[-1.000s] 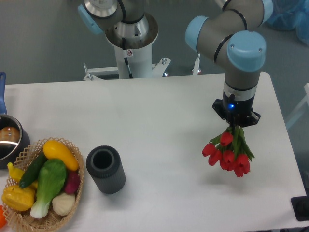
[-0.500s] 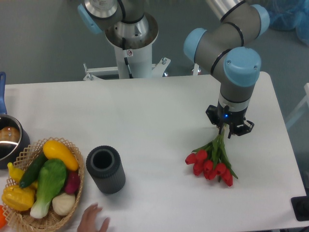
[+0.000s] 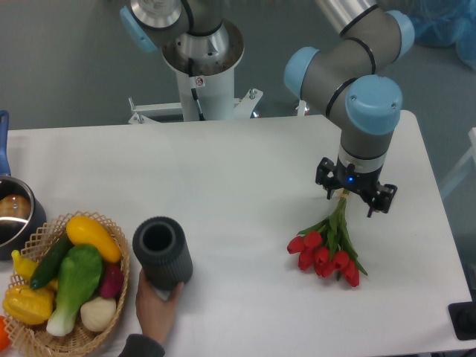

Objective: Place the flowers on the table
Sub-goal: 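Open the gripper to release the tulips and lift away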

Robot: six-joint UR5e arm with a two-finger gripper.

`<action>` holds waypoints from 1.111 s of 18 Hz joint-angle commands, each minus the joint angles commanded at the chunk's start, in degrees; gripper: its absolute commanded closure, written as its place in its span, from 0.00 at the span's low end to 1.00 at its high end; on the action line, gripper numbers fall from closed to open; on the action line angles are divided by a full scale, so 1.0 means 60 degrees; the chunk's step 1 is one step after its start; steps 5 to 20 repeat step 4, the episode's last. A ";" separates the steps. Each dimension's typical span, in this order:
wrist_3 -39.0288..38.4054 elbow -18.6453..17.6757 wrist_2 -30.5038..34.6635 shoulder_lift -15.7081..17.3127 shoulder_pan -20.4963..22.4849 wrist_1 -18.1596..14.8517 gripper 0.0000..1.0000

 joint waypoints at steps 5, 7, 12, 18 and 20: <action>-0.0015 0.0000 0.0000 -0.0058 0.0176 0.0045 0.00; -0.0015 0.0000 0.0000 -0.0058 0.0176 0.0045 0.00; -0.0015 0.0000 0.0000 -0.0058 0.0176 0.0045 0.00; -0.0015 0.0000 0.0000 -0.0058 0.0176 0.0045 0.00; -0.0015 0.0000 0.0000 -0.0058 0.0176 0.0045 0.00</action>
